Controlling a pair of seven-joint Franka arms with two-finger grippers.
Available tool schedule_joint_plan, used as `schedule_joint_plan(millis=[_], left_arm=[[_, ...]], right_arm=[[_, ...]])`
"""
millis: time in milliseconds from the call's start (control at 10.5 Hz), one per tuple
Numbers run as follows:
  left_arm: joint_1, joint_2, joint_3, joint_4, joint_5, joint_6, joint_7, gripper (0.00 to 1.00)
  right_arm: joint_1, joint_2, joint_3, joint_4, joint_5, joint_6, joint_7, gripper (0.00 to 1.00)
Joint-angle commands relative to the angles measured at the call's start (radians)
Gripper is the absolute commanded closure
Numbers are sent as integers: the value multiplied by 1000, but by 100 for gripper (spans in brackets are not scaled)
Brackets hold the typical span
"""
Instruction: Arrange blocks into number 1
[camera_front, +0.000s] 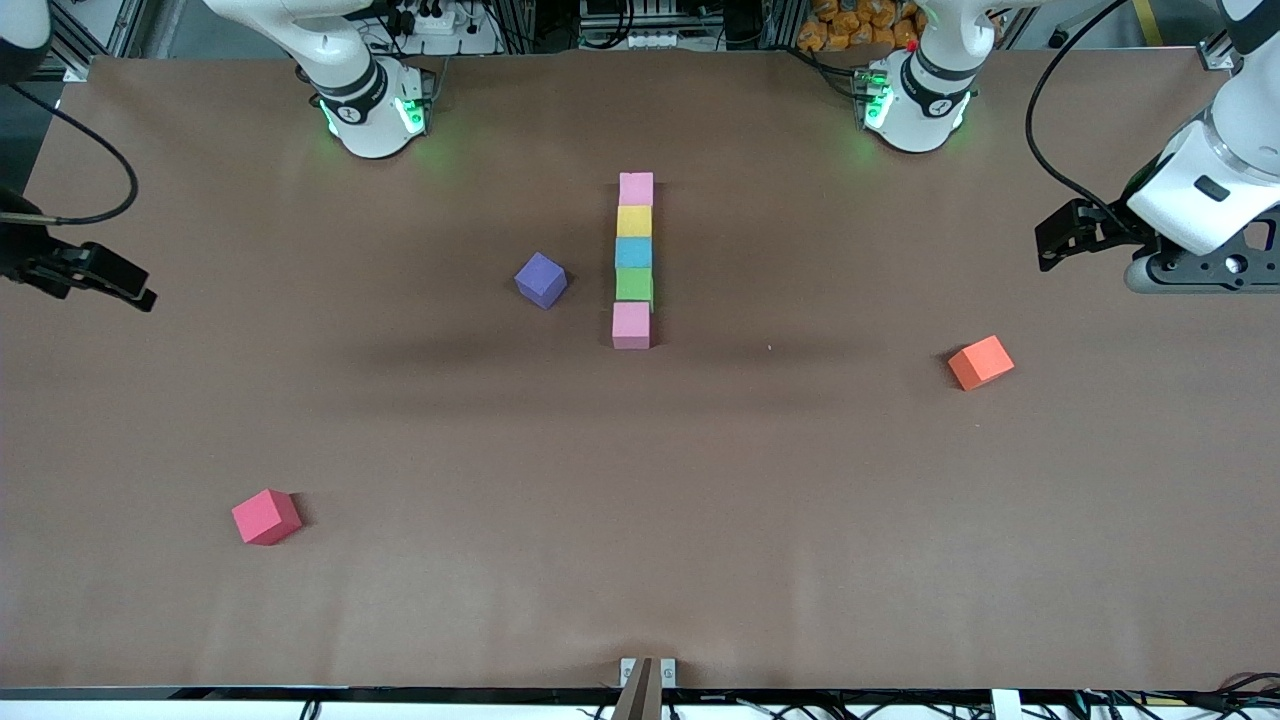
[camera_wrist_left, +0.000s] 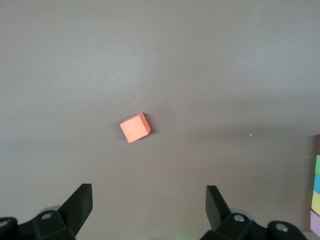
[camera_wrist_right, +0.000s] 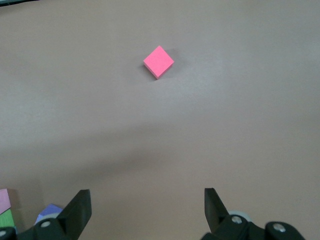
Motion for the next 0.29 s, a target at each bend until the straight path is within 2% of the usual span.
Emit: schedule_joint_plan(millis=[0,190], left_arm=[[-12,-7,16,6,-23,-20,22,0],[-12,-5,16,9,-38,-20,21,0]], right_arm=[[-22,-24,22,-16,-11,-9,-11,0],[-22,-30,22,-26,-11,-9,-5,0]])
